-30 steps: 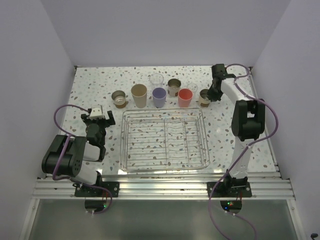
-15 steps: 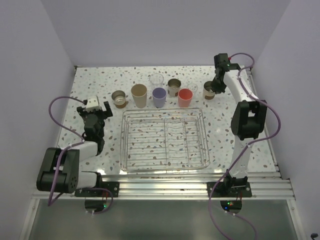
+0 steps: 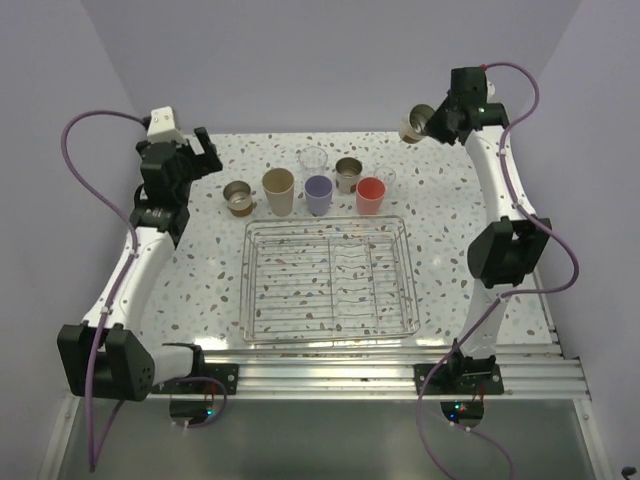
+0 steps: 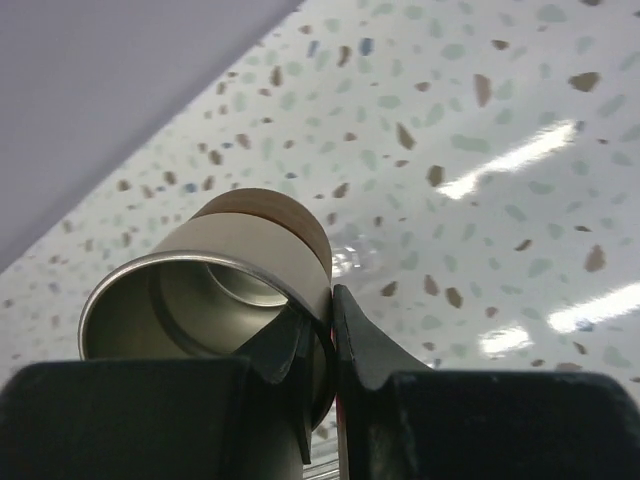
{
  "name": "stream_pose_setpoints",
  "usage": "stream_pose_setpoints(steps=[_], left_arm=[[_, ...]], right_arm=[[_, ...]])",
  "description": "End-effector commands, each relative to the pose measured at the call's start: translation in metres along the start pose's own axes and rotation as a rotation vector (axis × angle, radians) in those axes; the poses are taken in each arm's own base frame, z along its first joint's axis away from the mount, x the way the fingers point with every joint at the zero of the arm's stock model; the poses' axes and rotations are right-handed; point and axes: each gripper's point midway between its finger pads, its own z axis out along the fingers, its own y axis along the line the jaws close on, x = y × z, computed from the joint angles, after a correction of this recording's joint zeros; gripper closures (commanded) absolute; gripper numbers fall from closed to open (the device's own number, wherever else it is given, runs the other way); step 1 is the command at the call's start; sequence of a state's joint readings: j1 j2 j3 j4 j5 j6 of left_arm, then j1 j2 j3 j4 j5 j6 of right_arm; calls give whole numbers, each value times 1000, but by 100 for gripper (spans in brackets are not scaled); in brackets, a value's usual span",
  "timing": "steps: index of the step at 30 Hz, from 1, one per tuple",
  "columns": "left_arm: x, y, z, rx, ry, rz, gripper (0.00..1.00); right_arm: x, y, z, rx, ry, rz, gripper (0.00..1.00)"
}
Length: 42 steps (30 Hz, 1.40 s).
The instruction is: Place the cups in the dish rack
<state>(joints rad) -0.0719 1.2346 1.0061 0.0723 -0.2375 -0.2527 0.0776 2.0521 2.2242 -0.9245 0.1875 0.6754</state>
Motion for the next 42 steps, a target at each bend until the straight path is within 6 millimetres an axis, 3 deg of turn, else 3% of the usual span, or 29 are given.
stream_pose_setpoints(steps=[1, 2, 3, 4, 5, 6, 7, 8, 9, 10, 11, 12, 15, 16, 18, 19, 24, 33, 42], left_arm=[[-48, -46, -9, 207, 43, -50, 0], [-54, -69, -13, 324, 65, -56, 0], [-60, -83, -15, 396, 78, -66, 0], [-78, -101, -14, 479, 60, -76, 0], [-81, -127, -27, 639, 80, -89, 0], [-96, -142, -33, 725, 54, -137, 0], [-102, -155, -34, 801, 52, -164, 0], [-107, -173, -50, 946, 61, -180, 0], [-125, -186, -59, 1037, 23, -246, 0], [-121, -193, -58, 1098, 45, -282, 0], [-122, -201, -70, 1201, 64, -297, 0], [-134, -209, -79, 1297, 31, -374, 0], [-149, -220, -105, 1474, 25, -447, 0], [-148, -226, -100, 1502, 40, -454, 0], [-139, -241, -103, 1554, 101, -448, 0], [-144, -246, -107, 1575, 92, -433, 0], [-148, -260, -121, 1626, 85, -422, 0], [-159, -258, -129, 1613, 33, -404, 0], [-162, -258, -121, 1544, 9, -387, 1]], right_arm=[[-32, 99, -70, -483, -81, 113, 100], [-30, 121, -97, -619, -62, 118, 100], [-23, 132, -103, -690, -36, 130, 100], [-29, 154, -121, -798, -43, 171, 100], [-30, 164, -132, -855, -31, 188, 100], [-22, 176, -147, -946, 29, 186, 100], [-30, 189, -165, -1041, 28, 233, 100], [-26, 195, -173, -1091, 59, 253, 100], [-21, 202, -186, -1161, 96, 260, 100], [-30, 213, -212, -1279, 100, 308, 100], [-26, 214, -214, -1309, 130, 332, 100], [-30, 220, -239, -1414, 150, 364, 100], [-12, 230, -263, -1515, 226, 381, 100], [-2, 237, -279, -1568, 257, 366, 100], [12, 243, -292, -1604, 288, 338, 100], [24, 248, -300, -1621, 315, 315, 100], [51, 253, -295, -1609, 373, 314, 100], [69, 249, -291, -1596, 429, 303, 100], [86, 250, -298, -1593, 464, 272, 100]])
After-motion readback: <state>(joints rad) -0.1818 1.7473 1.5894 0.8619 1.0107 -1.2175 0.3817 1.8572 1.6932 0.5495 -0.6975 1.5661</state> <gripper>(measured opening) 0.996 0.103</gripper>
